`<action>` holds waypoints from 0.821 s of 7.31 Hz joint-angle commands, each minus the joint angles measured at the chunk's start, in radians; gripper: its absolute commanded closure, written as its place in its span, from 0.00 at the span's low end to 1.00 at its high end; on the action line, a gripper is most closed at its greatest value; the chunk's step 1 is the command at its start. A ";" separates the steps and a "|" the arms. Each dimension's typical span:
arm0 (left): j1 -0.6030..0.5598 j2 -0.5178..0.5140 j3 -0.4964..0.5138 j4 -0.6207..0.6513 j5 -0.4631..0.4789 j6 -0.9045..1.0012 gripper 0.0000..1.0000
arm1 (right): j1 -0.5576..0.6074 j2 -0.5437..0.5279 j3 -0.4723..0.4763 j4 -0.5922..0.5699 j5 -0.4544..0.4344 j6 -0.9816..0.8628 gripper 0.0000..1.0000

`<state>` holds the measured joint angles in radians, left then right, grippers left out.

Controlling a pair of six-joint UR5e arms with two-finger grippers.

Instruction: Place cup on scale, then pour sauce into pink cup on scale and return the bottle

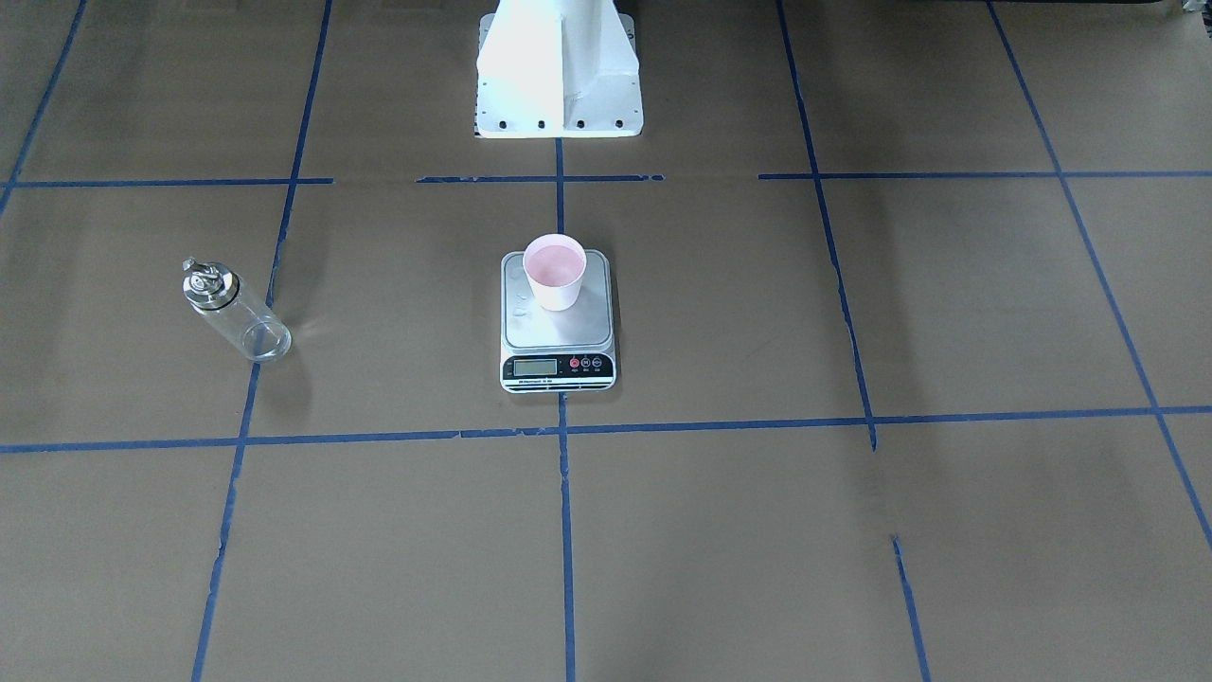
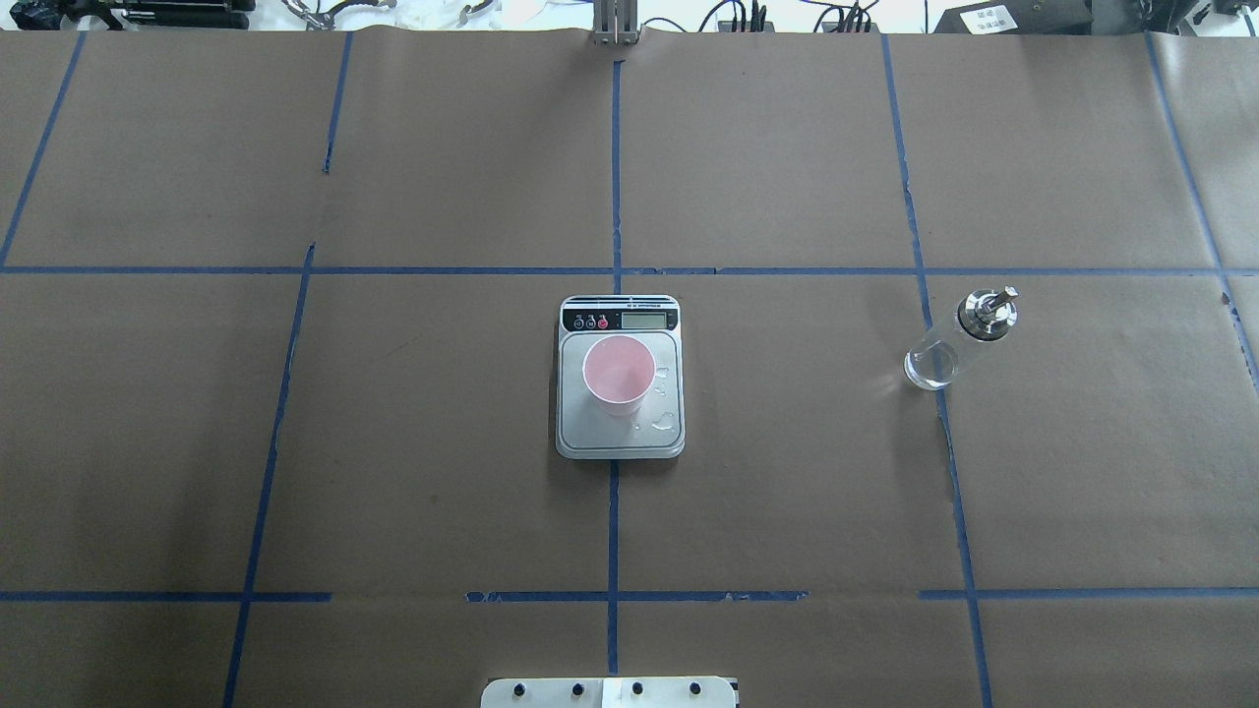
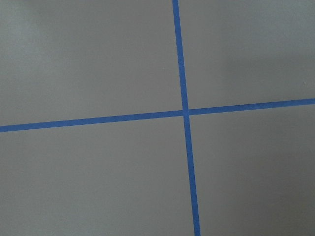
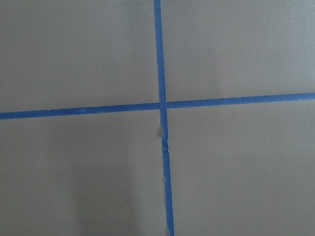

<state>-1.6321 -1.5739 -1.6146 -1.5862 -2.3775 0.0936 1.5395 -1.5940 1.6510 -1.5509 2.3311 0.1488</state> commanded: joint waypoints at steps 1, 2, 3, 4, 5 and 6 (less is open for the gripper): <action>0.000 0.002 -0.001 0.000 0.000 0.000 0.00 | -0.001 -0.001 0.000 0.000 0.001 -0.041 0.00; 0.000 0.002 -0.001 0.000 0.000 0.000 0.00 | -0.001 -0.001 -0.002 -0.002 0.001 -0.055 0.00; 0.000 0.002 -0.001 0.000 0.000 0.000 0.00 | -0.001 -0.001 0.000 -0.002 0.005 -0.057 0.00; 0.000 0.002 -0.001 0.000 0.000 0.000 0.00 | -0.001 0.000 0.001 -0.002 0.008 -0.057 0.00; 0.000 0.002 -0.001 0.000 0.000 0.000 0.00 | -0.001 -0.001 0.001 -0.002 0.010 -0.057 0.00; 0.000 0.002 -0.001 0.000 0.000 0.000 0.00 | -0.001 0.000 0.001 -0.002 0.011 -0.057 0.00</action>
<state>-1.6321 -1.5723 -1.6152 -1.5861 -2.3777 0.0936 1.5386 -1.5946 1.6518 -1.5524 2.3401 0.0926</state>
